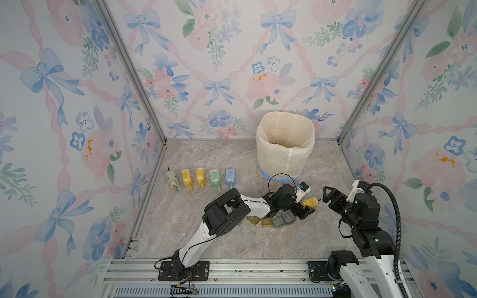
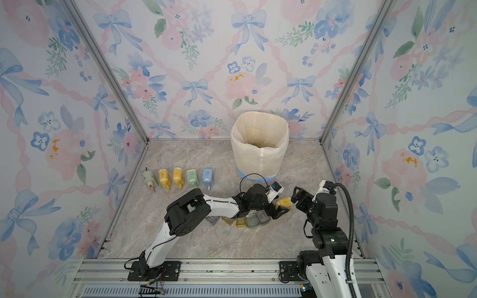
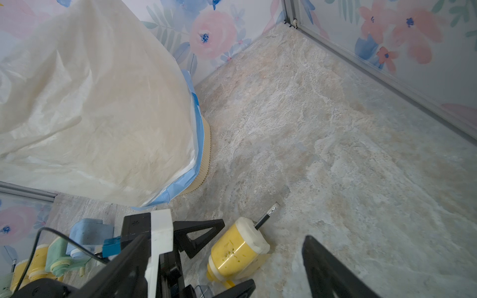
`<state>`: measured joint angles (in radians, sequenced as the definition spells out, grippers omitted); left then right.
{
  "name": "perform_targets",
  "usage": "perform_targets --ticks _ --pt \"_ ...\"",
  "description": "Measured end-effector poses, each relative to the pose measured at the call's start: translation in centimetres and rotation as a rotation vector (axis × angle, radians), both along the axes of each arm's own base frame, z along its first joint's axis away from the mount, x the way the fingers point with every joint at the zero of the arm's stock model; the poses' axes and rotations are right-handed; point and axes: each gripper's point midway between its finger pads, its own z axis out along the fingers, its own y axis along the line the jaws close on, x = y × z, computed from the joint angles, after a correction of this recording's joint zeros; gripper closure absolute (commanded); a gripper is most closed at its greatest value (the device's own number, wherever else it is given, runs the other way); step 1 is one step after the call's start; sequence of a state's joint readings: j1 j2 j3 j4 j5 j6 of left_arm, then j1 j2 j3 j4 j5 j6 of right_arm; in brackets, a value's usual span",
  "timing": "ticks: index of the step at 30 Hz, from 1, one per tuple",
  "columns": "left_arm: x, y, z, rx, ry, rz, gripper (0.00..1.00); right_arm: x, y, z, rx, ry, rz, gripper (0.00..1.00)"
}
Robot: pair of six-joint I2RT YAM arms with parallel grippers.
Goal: Take out the pencil sharpener tray and clean the shavings
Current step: Pick up the pencil sharpener from the center of the board.
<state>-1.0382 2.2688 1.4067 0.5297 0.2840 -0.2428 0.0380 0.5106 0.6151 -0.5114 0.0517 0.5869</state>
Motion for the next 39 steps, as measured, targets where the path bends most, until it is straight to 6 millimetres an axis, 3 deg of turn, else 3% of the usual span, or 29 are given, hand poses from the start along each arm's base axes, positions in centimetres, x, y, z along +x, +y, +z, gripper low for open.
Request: perform_targets --ticks 8,19,30,39 --pt "-0.2 -2.0 -1.2 0.046 -0.015 -0.019 0.14 0.1 0.1 0.2 0.008 -0.01 0.008 0.07" --pt "-0.1 -2.1 -2.3 0.095 -0.016 -0.03 0.32 0.2 0.1 0.3 0.011 -0.014 0.009 0.08" --pt "-0.2 -2.1 -2.3 0.099 -0.033 -0.049 0.67 0.1 0.1 0.4 0.011 -0.016 0.009 0.08" --pt "-0.6 -1.8 -2.2 0.104 -0.023 -0.063 0.85 0.0 0.1 0.5 0.011 -0.023 0.01 0.08"
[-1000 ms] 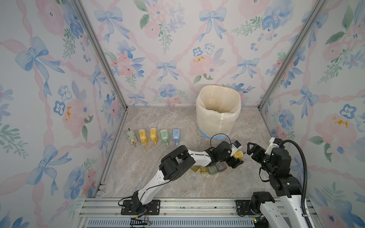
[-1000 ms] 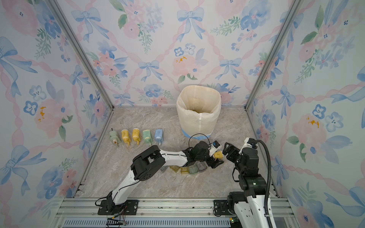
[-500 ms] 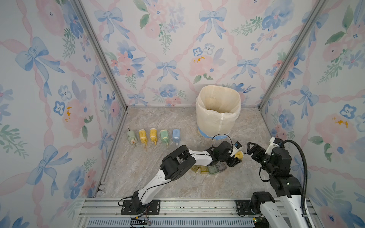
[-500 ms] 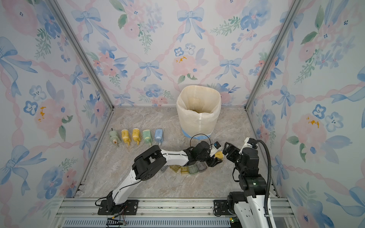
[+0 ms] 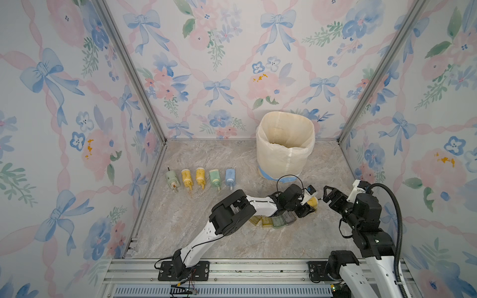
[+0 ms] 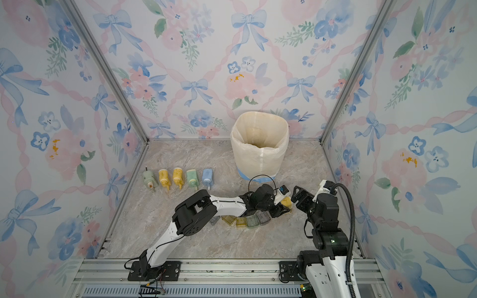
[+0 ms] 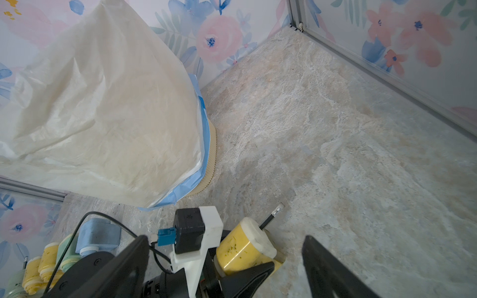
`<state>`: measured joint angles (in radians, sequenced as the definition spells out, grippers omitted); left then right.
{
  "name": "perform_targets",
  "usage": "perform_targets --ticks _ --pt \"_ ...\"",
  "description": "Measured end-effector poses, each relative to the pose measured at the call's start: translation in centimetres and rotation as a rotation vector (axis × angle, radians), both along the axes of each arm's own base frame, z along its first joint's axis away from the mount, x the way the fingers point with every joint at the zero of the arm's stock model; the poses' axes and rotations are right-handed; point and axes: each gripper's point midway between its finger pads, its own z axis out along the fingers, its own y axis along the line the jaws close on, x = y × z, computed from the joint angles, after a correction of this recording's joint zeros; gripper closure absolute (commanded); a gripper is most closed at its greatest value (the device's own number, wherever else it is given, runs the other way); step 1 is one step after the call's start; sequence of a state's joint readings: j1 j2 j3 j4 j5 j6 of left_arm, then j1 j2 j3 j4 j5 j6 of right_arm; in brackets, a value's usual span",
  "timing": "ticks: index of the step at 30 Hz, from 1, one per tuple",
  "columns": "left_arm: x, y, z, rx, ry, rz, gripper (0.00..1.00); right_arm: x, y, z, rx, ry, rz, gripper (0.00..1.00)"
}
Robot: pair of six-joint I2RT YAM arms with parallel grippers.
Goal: Take out the pencil sharpener tray and clean the shavings
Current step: Pick up the pencil sharpener from the center of the board.
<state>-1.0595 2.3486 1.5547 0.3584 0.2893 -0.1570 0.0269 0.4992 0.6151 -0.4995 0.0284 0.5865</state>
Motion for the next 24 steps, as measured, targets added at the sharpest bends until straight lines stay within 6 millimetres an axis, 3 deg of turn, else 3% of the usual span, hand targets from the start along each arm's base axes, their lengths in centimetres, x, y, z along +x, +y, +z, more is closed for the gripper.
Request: perform_targets --ticks 6,10,16,24 --pt "-0.8 1.9 1.6 0.007 0.022 -0.016 0.93 0.0 0.3 0.7 -0.001 -0.004 0.021 0.07" --pt "-0.7 3.2 4.5 -0.028 0.017 -0.019 1.0 0.3 0.8 1.1 0.001 -0.003 0.05 0.08" --pt "-0.8 4.7 8.6 -0.092 0.017 -0.049 1.0 0.6 1.7 0.7 0.02 0.015 0.103 0.08" --pt "-1.7 7.8 9.9 -0.103 0.048 -0.063 1.0 1.0 3.5 2.5 0.065 -0.048 0.198 0.07"
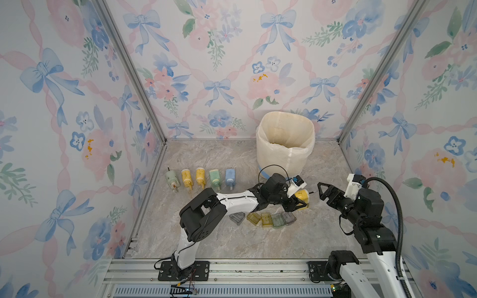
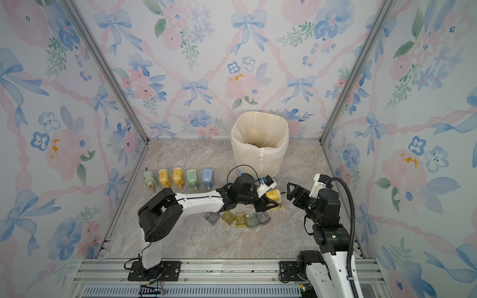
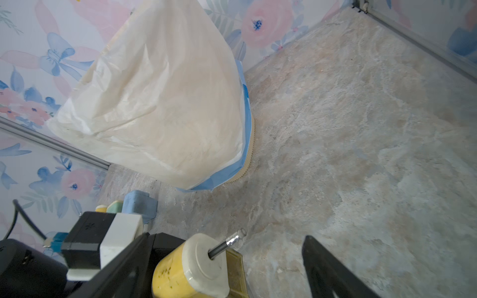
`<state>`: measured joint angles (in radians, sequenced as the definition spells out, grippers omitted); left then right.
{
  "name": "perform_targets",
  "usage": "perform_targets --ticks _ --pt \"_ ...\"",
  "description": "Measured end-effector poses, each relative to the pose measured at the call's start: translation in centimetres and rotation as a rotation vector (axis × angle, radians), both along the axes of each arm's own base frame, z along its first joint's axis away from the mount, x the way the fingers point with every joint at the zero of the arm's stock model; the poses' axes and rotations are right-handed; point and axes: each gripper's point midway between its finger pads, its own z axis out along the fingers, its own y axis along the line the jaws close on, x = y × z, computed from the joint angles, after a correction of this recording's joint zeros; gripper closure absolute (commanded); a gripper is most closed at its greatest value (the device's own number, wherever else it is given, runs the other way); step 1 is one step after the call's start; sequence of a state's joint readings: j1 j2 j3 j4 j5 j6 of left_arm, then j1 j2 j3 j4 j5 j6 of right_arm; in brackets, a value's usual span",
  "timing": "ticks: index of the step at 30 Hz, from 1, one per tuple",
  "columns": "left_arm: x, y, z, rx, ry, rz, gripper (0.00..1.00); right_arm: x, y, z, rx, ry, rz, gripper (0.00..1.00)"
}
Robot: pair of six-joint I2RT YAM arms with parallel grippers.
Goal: Take out the pencil sharpener tray and clean the shavings
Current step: Pick up the pencil sharpener from the center of the board, then open the container of the pencil sharpener.
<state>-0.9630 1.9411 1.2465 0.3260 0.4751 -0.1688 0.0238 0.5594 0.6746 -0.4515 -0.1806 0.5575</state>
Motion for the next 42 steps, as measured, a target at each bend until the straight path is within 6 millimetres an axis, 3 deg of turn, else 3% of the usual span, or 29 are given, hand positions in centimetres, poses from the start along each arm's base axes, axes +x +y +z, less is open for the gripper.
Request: perform_targets --ticks 8,16,21,26,32,37,42 --pt "0.3 3.6 3.2 -0.058 0.041 0.008 1.0 0.7 1.6 1.0 0.049 -0.035 0.082 0.07" --pt "-1.1 7.0 5.8 -0.113 0.062 -0.033 1.0 1.0 3.7 2.3 0.096 -0.085 0.204 0.09" --pt "-2.0 9.1 6.6 -0.131 0.086 -0.032 1.0 1.1 5.6 3.3 0.14 -0.116 0.32 0.15" --pt "-3.3 10.1 7.9 -0.164 0.117 -0.051 1.0 1.0 7.3 4.5 0.178 -0.158 0.416 0.23" --pt "-4.0 11.7 9.6 -0.203 0.149 -0.037 1.0 -0.1 10.8 5.0 0.187 -0.179 0.584 0.27" --pt "-3.9 13.4 11.7 -0.249 0.164 -0.012 1.0 -1.0 13.2 5.0 0.177 -0.176 0.695 0.31" --pt "-2.2 16.5 13.7 -0.3 0.19 0.05 1.0 -1.6 14.9 5.9 0.162 -0.196 0.776 0.33"
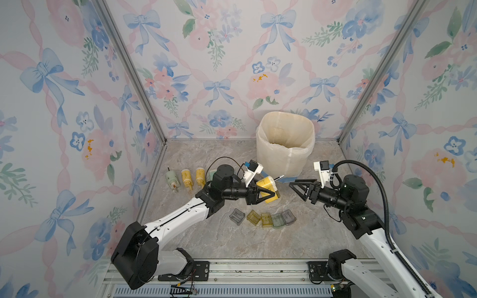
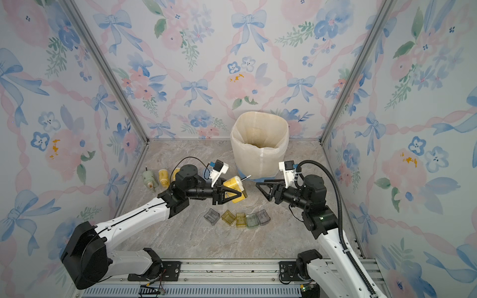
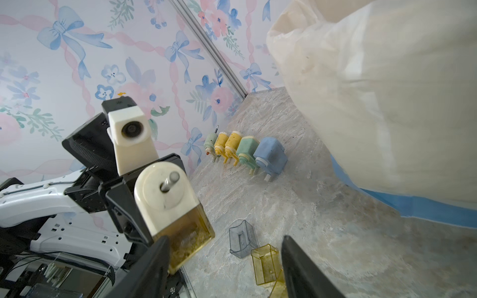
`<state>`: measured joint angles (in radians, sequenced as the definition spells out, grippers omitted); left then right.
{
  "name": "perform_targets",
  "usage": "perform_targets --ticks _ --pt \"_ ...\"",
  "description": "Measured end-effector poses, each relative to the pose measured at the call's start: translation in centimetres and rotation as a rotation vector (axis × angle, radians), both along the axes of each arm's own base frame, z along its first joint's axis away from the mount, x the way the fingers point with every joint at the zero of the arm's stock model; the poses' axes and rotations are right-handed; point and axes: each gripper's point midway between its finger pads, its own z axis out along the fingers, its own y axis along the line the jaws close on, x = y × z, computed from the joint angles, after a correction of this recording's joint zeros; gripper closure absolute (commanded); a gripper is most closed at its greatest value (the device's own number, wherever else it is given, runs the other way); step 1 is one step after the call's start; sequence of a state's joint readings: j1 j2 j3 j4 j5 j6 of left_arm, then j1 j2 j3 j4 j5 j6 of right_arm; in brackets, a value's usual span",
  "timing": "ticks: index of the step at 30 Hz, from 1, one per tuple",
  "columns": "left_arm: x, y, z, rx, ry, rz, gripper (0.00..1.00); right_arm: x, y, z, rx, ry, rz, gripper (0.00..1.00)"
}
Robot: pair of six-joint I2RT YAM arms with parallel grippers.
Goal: Take out the pencil sharpener tray and clean the shavings
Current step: Open the container of the pencil sharpener.
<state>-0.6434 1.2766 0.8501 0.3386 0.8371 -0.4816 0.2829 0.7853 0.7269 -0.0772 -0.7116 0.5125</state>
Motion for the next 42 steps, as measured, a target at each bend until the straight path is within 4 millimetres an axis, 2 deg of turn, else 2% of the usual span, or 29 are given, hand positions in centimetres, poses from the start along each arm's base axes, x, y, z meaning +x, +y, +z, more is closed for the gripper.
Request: perform_targets --ticks 4,8,14,17,22,29,37,42 --pt "0.8 2.5 2.2 -0.04 -0.022 0.041 1.0 -0.3 1.1 0.5 0.009 -0.017 0.061 0.36" --pt "-0.3 3.5 3.6 -0.066 -0.047 0.001 1.0 -1.1 3.0 0.5 0.013 0.0 0.162 0.35" --pt "-2.3 3.6 3.3 -0.063 -0.013 -0.114 1.0 -3.7 6.4 2.3 -0.029 -0.045 0.353 0.22" --pt "-3.2 3.7 2.7 -0.059 0.004 -0.152 1.0 -5.0 7.4 2.9 -0.047 -0.069 0.42 0.18" --pt "-4.3 4.1 2.0 -0.055 0.013 -0.19 1.0 -6.3 8.6 2.5 -0.091 -0.064 0.498 0.15" --pt "-4.8 4.2 1.9 -0.057 0.015 -0.214 1.0 -6.5 10.0 1.1 -0.151 -0.042 0.537 0.14" --pt "-5.4 4.4 2.4 -0.066 0.001 -0.231 1.0 -6.3 11.2 0.5 -0.179 -0.034 0.56 0.26" --pt "-5.4 4.4 2.3 -0.065 0.003 -0.232 1.0 -6.7 11.5 1.0 -0.162 -0.041 0.583 0.41"
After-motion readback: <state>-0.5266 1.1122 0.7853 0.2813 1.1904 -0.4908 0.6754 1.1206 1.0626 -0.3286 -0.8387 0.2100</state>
